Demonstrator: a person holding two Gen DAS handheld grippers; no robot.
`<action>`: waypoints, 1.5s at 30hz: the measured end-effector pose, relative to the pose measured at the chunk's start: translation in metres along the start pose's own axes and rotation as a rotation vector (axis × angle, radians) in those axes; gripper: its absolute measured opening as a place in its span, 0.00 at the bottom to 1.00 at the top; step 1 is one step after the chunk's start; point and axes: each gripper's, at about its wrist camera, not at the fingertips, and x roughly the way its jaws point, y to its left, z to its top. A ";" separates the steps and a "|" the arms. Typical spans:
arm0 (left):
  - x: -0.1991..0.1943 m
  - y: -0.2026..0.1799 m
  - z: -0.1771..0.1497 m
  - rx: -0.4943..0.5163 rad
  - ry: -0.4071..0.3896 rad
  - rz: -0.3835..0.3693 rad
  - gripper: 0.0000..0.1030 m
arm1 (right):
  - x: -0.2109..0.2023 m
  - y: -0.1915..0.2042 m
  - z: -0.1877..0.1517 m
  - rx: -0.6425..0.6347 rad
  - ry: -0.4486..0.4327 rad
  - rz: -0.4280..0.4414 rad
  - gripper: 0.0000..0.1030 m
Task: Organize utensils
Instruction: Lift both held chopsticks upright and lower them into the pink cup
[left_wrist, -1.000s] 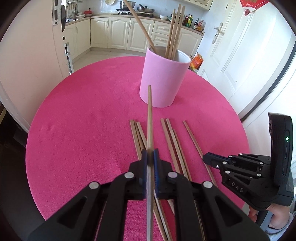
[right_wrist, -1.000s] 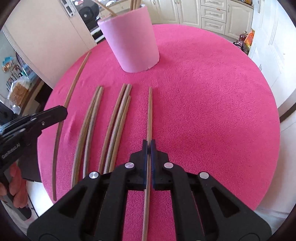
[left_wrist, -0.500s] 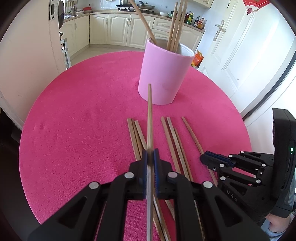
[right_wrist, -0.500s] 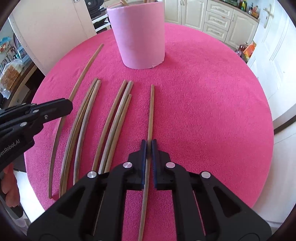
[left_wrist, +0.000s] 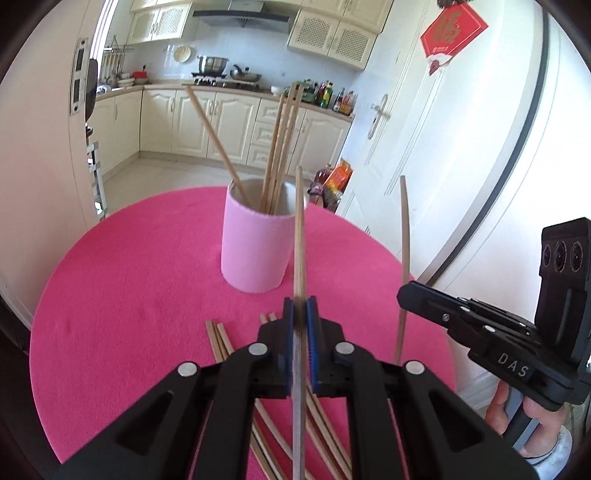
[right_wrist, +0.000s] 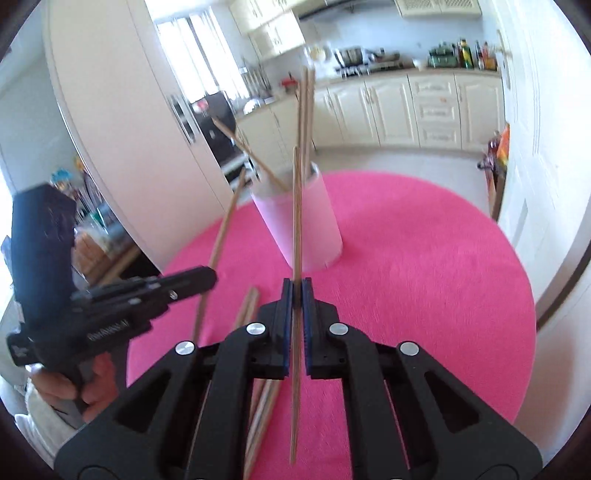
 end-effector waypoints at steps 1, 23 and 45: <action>-0.003 -0.002 0.003 0.006 -0.029 -0.009 0.07 | -0.004 0.002 0.004 -0.002 -0.031 0.013 0.05; -0.016 -0.004 0.083 -0.020 -0.773 0.081 0.07 | -0.005 0.025 0.086 -0.078 -0.680 -0.040 0.05; 0.028 0.012 0.103 -0.040 -0.763 0.132 0.26 | 0.048 0.009 0.082 -0.068 -0.630 -0.079 0.05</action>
